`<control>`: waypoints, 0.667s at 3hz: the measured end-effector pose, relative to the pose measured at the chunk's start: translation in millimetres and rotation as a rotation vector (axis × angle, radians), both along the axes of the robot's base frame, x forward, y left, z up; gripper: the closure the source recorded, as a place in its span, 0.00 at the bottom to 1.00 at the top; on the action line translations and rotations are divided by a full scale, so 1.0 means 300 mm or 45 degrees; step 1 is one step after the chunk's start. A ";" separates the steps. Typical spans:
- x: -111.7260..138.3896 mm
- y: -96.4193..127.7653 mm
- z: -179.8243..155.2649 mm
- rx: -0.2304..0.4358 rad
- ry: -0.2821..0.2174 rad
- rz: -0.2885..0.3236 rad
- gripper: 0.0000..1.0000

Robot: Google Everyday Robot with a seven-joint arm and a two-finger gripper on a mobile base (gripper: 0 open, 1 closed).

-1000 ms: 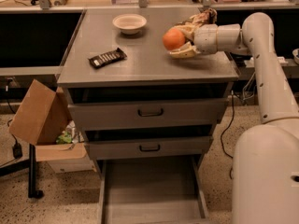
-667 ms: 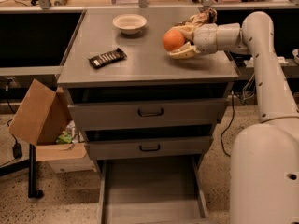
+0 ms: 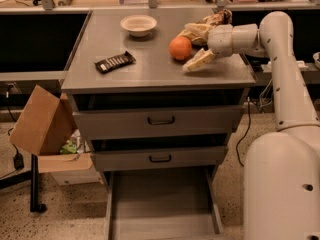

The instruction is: Pick orange from bottom drawer and place on counter

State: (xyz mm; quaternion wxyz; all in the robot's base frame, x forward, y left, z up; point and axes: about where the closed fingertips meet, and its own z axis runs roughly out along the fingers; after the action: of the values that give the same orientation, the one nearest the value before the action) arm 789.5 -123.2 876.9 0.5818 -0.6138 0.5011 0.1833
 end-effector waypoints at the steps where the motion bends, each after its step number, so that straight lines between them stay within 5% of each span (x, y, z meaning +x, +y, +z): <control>1: 0.000 0.000 0.000 0.000 0.000 0.000 0.00; 2: 0.001 -0.022 0.029 0.022 -0.036 -0.013 0.00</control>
Offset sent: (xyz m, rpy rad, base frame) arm -0.0026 -0.0255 0.0245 0.0411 -0.0754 -0.0381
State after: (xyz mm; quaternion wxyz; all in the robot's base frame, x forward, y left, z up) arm 789.7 -129.8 885.7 0.5951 -0.6087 0.4944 0.1760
